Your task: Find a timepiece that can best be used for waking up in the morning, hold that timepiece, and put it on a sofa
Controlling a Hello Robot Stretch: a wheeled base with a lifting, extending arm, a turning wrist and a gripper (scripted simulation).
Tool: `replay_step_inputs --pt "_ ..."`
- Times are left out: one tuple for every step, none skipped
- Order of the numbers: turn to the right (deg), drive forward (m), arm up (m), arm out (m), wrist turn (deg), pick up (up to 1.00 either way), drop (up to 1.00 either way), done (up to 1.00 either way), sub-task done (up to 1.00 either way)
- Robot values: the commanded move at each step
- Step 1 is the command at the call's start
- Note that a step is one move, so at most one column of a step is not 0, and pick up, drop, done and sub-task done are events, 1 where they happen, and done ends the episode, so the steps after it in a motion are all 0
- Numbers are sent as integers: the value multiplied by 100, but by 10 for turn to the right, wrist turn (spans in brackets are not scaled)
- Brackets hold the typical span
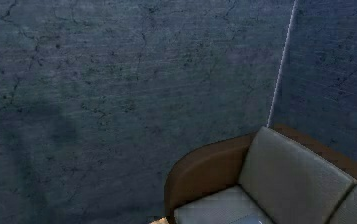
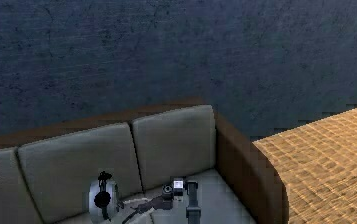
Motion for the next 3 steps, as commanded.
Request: replay_step_inputs --pt "0 0 -32 0 0 0 0 0 0" --pt "0 0 0 0 0 0 100 0 0" --pt "0 0 10 0 0 0 0 0 0"
